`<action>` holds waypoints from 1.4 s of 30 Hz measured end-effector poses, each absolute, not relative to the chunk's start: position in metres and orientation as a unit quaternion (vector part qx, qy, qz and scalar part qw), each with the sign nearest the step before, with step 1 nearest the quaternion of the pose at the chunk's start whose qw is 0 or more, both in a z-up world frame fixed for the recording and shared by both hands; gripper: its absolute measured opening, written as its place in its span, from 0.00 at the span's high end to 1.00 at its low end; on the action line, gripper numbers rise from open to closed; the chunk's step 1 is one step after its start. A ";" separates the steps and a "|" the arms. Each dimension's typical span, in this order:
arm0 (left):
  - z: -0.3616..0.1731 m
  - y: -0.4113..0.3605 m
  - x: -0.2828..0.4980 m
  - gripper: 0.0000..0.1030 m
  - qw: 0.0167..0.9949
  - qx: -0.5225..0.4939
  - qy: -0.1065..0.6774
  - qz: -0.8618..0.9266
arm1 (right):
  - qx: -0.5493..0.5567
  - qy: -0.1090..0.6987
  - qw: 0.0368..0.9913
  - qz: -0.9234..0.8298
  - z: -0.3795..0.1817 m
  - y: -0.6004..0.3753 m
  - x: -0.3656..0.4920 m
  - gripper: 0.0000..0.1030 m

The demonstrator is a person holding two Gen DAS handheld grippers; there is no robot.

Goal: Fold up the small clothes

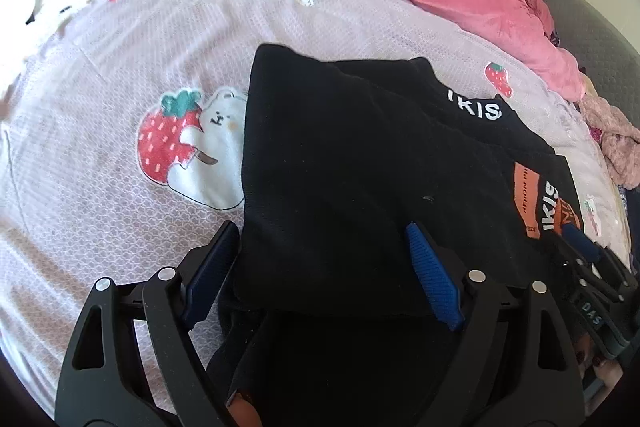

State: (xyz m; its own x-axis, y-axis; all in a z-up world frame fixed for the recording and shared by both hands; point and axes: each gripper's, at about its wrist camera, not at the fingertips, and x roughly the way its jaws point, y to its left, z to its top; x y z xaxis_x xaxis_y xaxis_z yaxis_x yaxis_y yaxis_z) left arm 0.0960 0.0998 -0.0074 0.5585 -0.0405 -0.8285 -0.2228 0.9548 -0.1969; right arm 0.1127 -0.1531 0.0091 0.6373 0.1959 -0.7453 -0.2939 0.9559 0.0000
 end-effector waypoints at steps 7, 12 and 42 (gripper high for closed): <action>0.016 0.084 0.076 0.25 0.893 -0.093 0.438 0.043 | -0.027 0.409 0.890 0.198 0.017 -0.143 0.100 0.40; 0.006 0.070 0.072 0.25 0.885 -0.052 0.462 0.039 | -0.046 0.441 0.875 0.192 0.000 -0.133 0.102 0.40; 0.053 0.106 0.023 0.09 0.917 -0.103 0.378 0.072 | 0.026 0.362 0.915 0.179 0.050 -0.185 0.049 0.06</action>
